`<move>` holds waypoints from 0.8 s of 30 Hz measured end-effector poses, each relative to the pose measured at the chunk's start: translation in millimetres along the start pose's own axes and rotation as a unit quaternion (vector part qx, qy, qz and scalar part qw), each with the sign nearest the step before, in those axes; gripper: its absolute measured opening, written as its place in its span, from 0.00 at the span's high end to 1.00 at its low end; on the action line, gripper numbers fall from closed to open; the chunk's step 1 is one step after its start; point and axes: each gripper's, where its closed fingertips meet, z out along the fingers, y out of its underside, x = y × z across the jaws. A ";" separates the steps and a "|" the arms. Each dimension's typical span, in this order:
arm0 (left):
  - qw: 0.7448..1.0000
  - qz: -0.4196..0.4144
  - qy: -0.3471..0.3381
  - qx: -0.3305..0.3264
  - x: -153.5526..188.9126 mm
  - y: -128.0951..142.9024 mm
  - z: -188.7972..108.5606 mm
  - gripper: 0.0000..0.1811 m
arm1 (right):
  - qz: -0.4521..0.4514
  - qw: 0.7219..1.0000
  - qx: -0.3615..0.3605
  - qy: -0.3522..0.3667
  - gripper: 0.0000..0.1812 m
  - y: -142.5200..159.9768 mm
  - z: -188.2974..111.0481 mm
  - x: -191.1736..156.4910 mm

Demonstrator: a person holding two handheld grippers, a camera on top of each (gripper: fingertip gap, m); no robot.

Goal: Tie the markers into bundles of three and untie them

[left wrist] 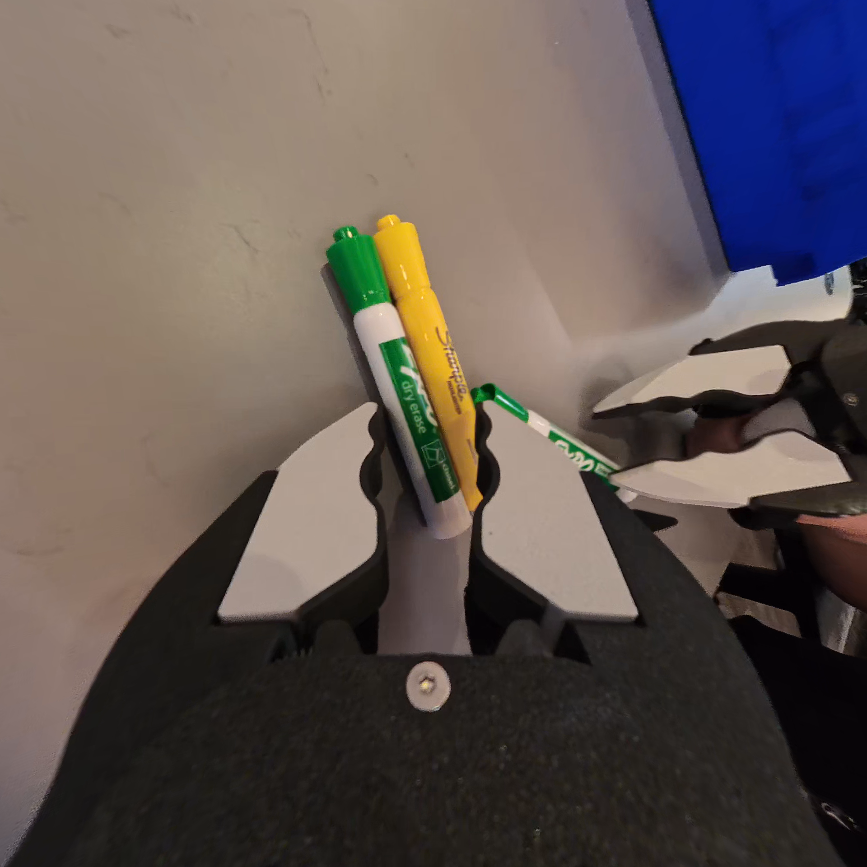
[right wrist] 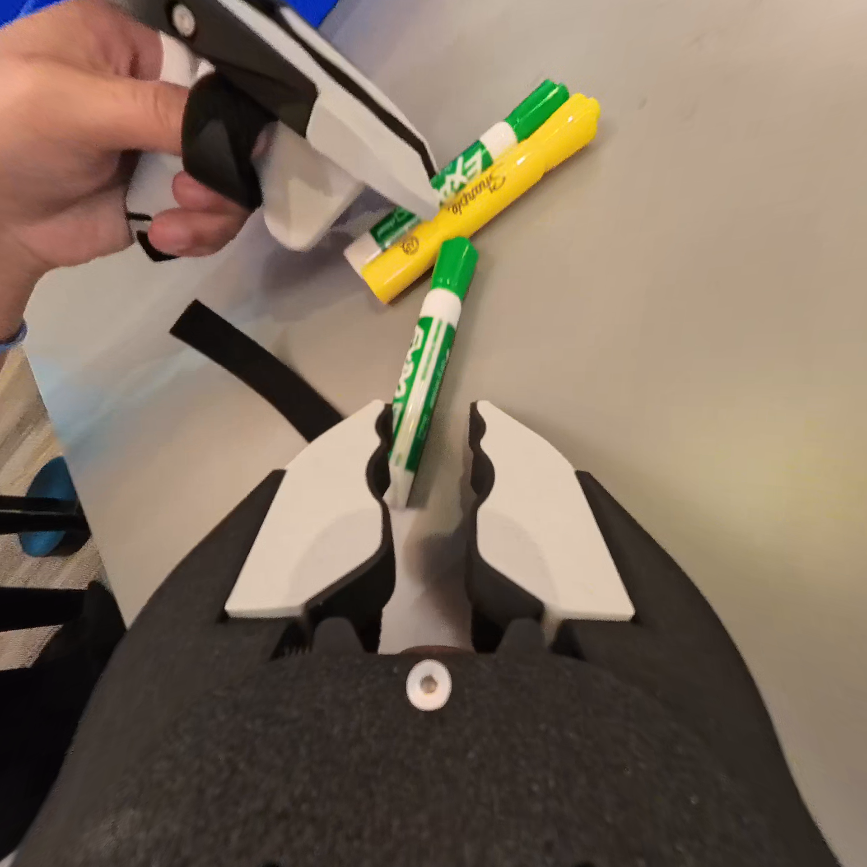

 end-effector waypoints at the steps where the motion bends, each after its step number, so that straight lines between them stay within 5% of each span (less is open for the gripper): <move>1: 1.000 -0.004 0.006 0.002 1.4 0.4 0.5 0.80 | 0.006 1.000 -0.006 -0.001 0.85 -2.3 4.3 0.0; 9: 1.000 -0.010 0.019 0.001 4.0 2.6 2.1 0.83 | 0.019 0.999 -0.025 -0.015 0.86 -17.2 30.2 -12.4; 24: 1.000 0.013 -0.018 -0.015 1.5 0.9 5.4 0.86 | 0.021 0.999 -0.022 0.036 0.91 -60.0 47.4 32.2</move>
